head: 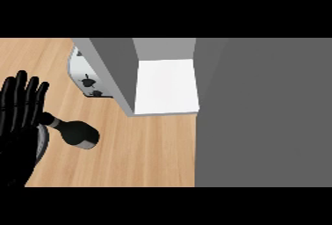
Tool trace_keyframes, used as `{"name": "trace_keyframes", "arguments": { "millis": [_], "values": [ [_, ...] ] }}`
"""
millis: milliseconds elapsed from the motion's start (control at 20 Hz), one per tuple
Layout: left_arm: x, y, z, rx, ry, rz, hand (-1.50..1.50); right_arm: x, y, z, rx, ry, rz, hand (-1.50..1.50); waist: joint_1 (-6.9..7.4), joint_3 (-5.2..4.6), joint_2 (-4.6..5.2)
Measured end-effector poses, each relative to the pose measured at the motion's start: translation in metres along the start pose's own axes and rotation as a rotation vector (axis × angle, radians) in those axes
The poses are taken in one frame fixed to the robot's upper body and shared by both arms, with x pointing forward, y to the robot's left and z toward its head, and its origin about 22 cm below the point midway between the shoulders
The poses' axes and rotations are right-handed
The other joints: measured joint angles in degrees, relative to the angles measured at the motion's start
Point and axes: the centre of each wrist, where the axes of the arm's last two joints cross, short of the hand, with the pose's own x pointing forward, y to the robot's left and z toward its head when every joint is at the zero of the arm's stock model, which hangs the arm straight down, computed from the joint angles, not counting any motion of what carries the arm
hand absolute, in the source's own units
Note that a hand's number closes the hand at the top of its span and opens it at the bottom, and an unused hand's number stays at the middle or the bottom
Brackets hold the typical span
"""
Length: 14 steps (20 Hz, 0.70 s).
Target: Pick up the wine, place it into the cabinet and close the cabinet
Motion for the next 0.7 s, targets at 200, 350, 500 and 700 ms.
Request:
{"name": "trace_keyframes", "arguments": {
  "millis": [200,350,500,700],
  "values": [
    [-0.005,0.017,-0.012,-0.153,-0.047,0.083,-1.50,0.006,-0.001,0.012,-0.019,0.006,-0.008,-1.50,0.90,0.10,0.16],
    [-0.011,0.025,-0.017,-0.322,-0.054,0.188,-1.50,0.008,0.007,0.020,0.012,0.030,-0.066,-1.50,1.04,0.07,0.24],
    [-0.021,0.036,-0.018,-0.441,0.016,0.301,-1.50,0.014,0.019,0.026,0.082,0.074,-0.163,-1.50,1.30,0.09,0.25],
    [-0.018,0.068,-0.023,-0.537,0.073,0.388,-1.50,0.035,0.027,0.039,0.130,0.112,-0.226,-1.50,1.77,0.16,0.10]
  ]
}}
